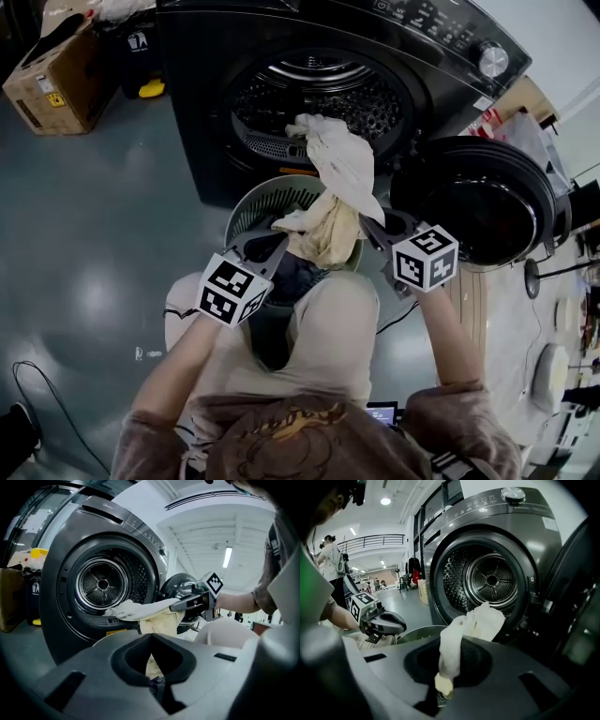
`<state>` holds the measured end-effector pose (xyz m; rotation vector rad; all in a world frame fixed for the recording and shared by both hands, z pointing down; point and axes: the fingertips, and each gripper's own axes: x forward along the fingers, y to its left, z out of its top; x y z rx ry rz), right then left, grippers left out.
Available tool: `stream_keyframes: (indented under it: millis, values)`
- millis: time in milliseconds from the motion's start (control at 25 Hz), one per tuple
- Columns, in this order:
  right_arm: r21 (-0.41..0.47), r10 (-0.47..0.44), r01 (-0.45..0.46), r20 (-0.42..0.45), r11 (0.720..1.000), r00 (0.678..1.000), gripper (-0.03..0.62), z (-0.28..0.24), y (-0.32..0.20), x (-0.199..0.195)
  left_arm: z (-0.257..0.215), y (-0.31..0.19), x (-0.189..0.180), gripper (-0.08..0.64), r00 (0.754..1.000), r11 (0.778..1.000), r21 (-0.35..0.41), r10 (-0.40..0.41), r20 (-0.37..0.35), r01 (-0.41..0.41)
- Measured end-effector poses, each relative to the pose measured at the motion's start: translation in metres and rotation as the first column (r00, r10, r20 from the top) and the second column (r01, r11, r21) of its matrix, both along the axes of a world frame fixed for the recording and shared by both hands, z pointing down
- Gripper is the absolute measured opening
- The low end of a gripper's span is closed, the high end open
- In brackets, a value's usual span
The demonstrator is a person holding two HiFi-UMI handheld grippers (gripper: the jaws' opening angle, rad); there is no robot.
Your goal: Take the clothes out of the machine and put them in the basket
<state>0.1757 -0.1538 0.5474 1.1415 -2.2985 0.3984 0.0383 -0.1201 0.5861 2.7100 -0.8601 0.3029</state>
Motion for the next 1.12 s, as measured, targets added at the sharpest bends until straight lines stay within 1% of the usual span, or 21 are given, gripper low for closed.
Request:
stream_keyframes:
  millis: [120, 200, 240, 320, 400, 440, 560, 640, 720, 800, 1000, 1080, 1120]
  values:
    - [0.013, -0.004, 0.004, 0.007, 1.000, 1.000, 0.023, 0.000, 0.001, 0.000, 0.002, 0.002, 0.002, 0.006, 1.000, 1.000, 0.000, 0.006, 0.003, -0.006]
    - [0.028, 0.016, -0.015, -0.018, 1.000, 1.000, 0.042, 0.000, -0.005, 0.004, 0.003, 0.004, 0.004, 0.006, 1.000, 1.000, 0.000, 0.008, 0.007, -0.008]
    - [0.038, 0.032, -0.031, -0.040, 0.999, 0.999, 0.084, 0.000, -0.009, 0.007, 0.003, 0.005, 0.004, 0.006, 1.000, 1.000, 0.000, 0.009, 0.009, -0.009]
    - [0.064, 0.066, -0.062, -0.073, 0.996, 0.995, 0.212, -0.003, -0.021, 0.013, 0.003, 0.005, 0.004, 0.006, 1.000, 1.000, 0.001, 0.006, 0.012, -0.006]
    - [0.099, 0.093, -0.086, -0.065, 0.991, 0.994, 0.263, -0.011, -0.038, 0.016, 0.003, 0.005, 0.003, 0.006, 1.000, 1.000, 0.000, 0.003, 0.014, -0.003]
    - [0.116, 0.097, -0.090, -0.061, 0.989, 0.993, 0.275, -0.014, -0.048, 0.016, 0.004, 0.005, 0.003, 0.006, 1.000, 1.000, 0.000, 0.001, 0.015, -0.001]
    - [0.129, 0.090, -0.078, -0.085, 0.989, 0.992, 0.295, -0.005, -0.091, 0.012, 0.006, 0.005, 0.002, 0.006, 1.000, 1.000, -0.001, -0.004, 0.019, 0.004]
    - [0.110, 0.097, -0.085, -0.107, 0.990, 0.990, 0.324, 0.012, -0.122, 0.007, 0.007, 0.007, 0.004, 0.006, 1.000, 1.000, -0.004, -0.003, 0.023, 0.003]
    - [0.091, 0.112, -0.102, -0.107, 0.991, 0.988, 0.346, 0.029, -0.153, 0.002, 0.008, 0.008, 0.004, 0.006, 1.000, 1.000, -0.005, -0.002, 0.030, 0.003]
    - [0.073, 0.136, -0.129, -0.111, 0.989, 0.984, 0.346, 0.045, -0.179, -0.004, 0.009, 0.008, 0.001, 0.006, 0.999, 1.000, -0.007, -0.011, 0.039, 0.011]
    - [0.057, 0.217, -0.210, -0.172, 0.976, 0.961, 0.347, 0.069, -0.232, 0.000, 0.009, 0.005, -0.008, 0.006, 0.998, 0.999, -0.013, -0.037, 0.053, 0.037]
    - [0.029, 0.263, -0.262, -0.193, 0.965, 0.945, 0.322, 0.078, -0.246, 0.002, 0.009, 0.004, -0.012, 0.006, 0.997, 0.999, -0.011, -0.047, 0.055, 0.047]
    - [0.014, 0.274, -0.277, -0.209, 0.961, 0.939, 0.321, 0.081, -0.249, 0.002, 0.009, 0.004, -0.013, 0.006, 0.997, 0.999, -0.012, -0.050, 0.054, 0.051]
